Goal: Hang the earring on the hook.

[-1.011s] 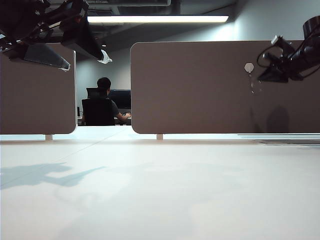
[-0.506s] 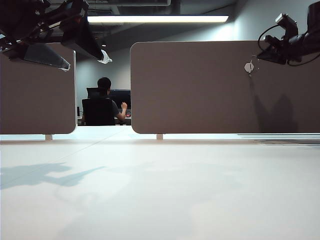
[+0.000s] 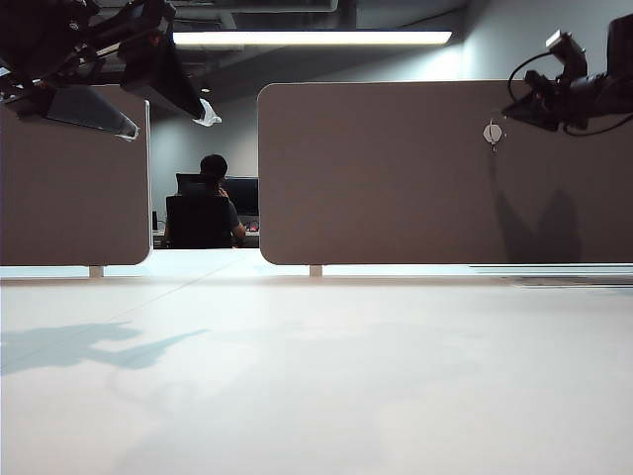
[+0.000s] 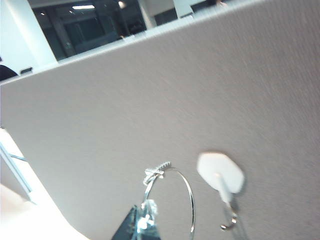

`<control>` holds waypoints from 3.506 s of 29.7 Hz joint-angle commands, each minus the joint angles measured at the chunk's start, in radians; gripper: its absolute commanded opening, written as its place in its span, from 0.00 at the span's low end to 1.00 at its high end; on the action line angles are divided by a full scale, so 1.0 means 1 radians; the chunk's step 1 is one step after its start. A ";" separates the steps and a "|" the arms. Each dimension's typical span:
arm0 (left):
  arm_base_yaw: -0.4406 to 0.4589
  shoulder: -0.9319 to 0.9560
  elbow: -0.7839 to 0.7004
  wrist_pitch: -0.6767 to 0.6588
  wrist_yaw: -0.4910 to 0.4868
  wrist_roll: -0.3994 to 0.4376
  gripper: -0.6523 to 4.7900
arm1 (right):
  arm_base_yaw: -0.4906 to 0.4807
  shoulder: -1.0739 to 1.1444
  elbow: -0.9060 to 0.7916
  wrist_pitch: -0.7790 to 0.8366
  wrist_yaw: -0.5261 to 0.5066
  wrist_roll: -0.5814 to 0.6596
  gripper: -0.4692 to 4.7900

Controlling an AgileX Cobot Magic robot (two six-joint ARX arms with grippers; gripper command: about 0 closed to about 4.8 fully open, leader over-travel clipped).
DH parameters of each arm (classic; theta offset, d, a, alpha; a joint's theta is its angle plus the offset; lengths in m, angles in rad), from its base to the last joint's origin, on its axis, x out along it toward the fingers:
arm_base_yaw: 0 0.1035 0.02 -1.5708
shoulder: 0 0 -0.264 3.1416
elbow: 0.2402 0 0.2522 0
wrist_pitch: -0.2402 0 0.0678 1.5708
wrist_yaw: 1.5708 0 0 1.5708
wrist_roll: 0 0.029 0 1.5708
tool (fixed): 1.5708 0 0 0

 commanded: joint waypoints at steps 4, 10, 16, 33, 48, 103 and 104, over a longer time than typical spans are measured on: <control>0.001 -0.002 0.006 0.013 -0.015 0.007 1.00 | 0.000 -0.003 0.003 0.011 -0.033 0.017 0.07; 0.001 -0.002 0.006 0.013 -0.015 0.023 1.00 | -0.005 0.010 0.003 0.016 0.014 0.005 0.07; 0.001 -0.002 0.006 0.013 -0.020 0.023 1.00 | -0.007 0.044 0.003 0.039 0.035 0.006 0.07; 0.001 -0.002 0.006 0.013 -0.023 0.023 1.00 | -0.032 0.085 0.005 0.052 0.245 -0.094 0.07; 0.001 -0.002 0.006 0.016 -0.022 0.020 1.00 | 0.025 0.107 0.005 0.037 0.307 -0.186 0.07; 0.008 -0.925 0.006 -0.278 -0.310 -0.072 0.11 | 0.130 -0.709 0.007 -0.944 0.345 -0.429 0.08; 0.008 -0.957 0.006 -0.310 -0.311 -0.072 0.11 | 0.156 -0.731 0.007 -0.964 0.359 -0.445 0.08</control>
